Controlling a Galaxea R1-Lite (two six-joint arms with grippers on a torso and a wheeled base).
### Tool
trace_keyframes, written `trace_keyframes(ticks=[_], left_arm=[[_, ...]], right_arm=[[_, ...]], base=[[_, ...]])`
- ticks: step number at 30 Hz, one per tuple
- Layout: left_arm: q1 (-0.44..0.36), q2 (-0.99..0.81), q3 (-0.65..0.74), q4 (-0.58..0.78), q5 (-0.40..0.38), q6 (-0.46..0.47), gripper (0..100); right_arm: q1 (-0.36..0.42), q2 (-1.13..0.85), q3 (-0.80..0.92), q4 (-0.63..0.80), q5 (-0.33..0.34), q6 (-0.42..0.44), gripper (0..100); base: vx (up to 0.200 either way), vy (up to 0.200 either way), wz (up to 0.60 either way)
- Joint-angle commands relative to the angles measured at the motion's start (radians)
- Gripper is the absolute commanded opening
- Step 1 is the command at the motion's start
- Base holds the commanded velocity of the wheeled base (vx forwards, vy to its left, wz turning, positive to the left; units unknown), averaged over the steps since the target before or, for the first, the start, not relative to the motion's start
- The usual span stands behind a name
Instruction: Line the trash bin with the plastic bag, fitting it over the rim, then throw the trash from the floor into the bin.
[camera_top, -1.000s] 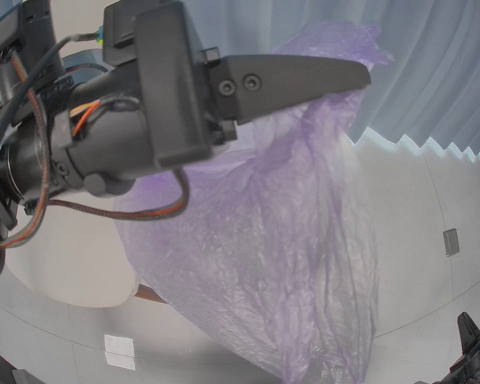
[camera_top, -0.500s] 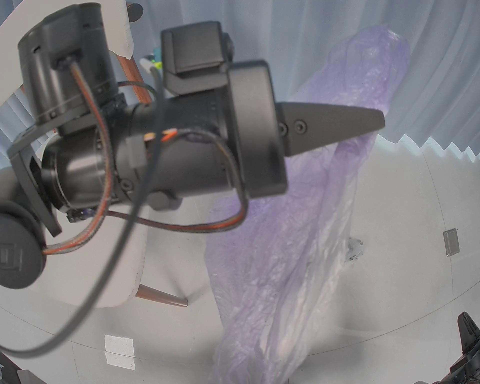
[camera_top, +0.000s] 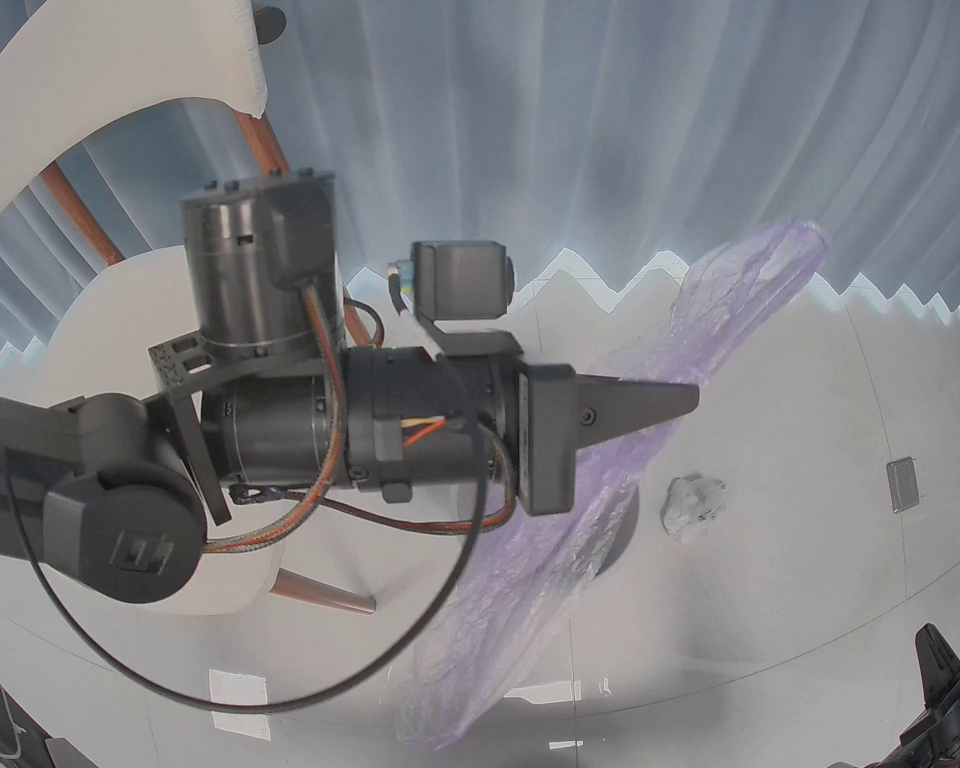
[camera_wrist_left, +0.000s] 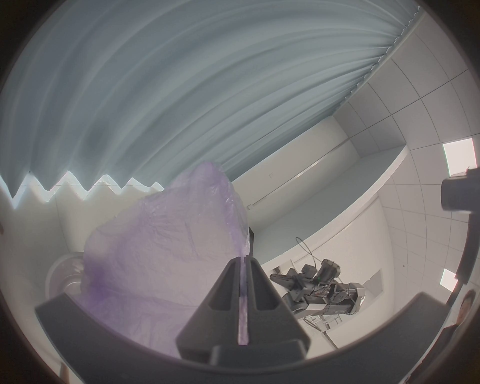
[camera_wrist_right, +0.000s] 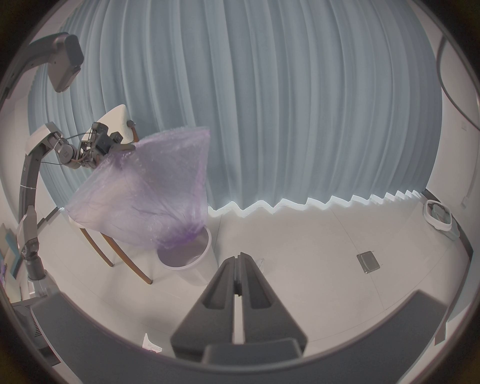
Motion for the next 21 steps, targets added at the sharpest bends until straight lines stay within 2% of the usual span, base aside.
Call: trace_keyframes(ticks=[1, 6, 8, 13, 18, 21], left_arm=[[0.024, 0.052, 0.023, -0.032, 0.001, 0.027, 0], [0.055, 0.096, 0.062, -0.089, 0.008, 0.09, 0], [0.052, 0.146, 0.08, -0.118, 0.116, 0.133, 0], [0.041, 0.222, 0.083, -0.231, 0.288, 0.134, 0], [0.04, 0.248, 0.123, -0.362, 0.335, 0.111, 0], [0.035, 0.242, 0.151, -0.377, 0.355, 0.108, 0]], right_arm=[[0.0, -0.016, 0.018, 0.0, 0.0, 0.0, 0], [0.0, -0.016, 0.018, 0.0, 0.0, 0.0, 0], [0.0, -0.016, 0.018, 0.0, 0.0, 0.002, 0], [-0.001, -0.016, 0.018, 0.0, 0.0, 0.002, 0], [-0.001, -0.016, 0.016, 0.003, 0.0, 0.0, 0], [-0.001, -0.016, 0.016, 0.003, 0.003, -0.004, 0]], base=[[0.0, 0.0, 0.0], [0.0, 0.0, 0.0], [0.0, 0.0, 0.0], [0.0, 0.0, 0.0], [0.0, 0.0, 0.0], [0.0, 0.0, 0.0]])
